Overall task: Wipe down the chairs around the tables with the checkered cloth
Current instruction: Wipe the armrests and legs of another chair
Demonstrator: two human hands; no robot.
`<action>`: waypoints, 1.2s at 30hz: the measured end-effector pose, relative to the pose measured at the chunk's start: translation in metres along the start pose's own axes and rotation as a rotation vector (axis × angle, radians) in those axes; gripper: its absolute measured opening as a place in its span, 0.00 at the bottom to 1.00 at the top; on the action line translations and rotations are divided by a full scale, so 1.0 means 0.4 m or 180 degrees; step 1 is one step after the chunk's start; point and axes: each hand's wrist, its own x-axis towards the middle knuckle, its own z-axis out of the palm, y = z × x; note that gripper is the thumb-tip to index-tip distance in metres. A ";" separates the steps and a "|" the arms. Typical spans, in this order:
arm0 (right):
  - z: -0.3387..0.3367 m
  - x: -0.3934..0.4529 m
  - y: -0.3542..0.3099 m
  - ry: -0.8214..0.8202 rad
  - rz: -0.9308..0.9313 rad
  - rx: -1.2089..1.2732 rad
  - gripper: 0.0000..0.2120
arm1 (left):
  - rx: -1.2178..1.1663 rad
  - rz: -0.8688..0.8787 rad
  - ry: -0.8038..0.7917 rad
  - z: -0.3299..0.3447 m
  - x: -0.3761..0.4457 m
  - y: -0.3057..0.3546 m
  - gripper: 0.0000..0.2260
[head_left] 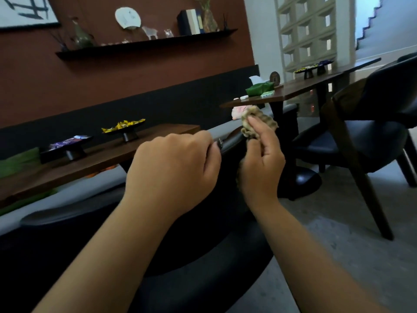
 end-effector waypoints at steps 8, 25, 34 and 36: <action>-0.002 -0.034 0.036 0.0013 -0.0835 -0.0332 0.20 | -0.0216 -0.1685 0.1867 0.120 -0.252 -0.024 0.21; 0.109 -0.228 -0.024 -0.2104 -0.4423 -0.0923 0.11 | -0.4205 -0.3756 0.1975 0.252 -0.468 -0.087 0.20; 0.087 -0.262 0.054 -0.3875 -0.5996 -0.1797 0.16 | -0.6303 -0.4465 0.1487 0.289 -0.506 -0.093 0.20; 0.075 -0.241 0.053 -0.4067 -0.6253 -0.1832 0.16 | -0.6254 -0.4501 0.1352 0.297 -0.498 -0.096 0.19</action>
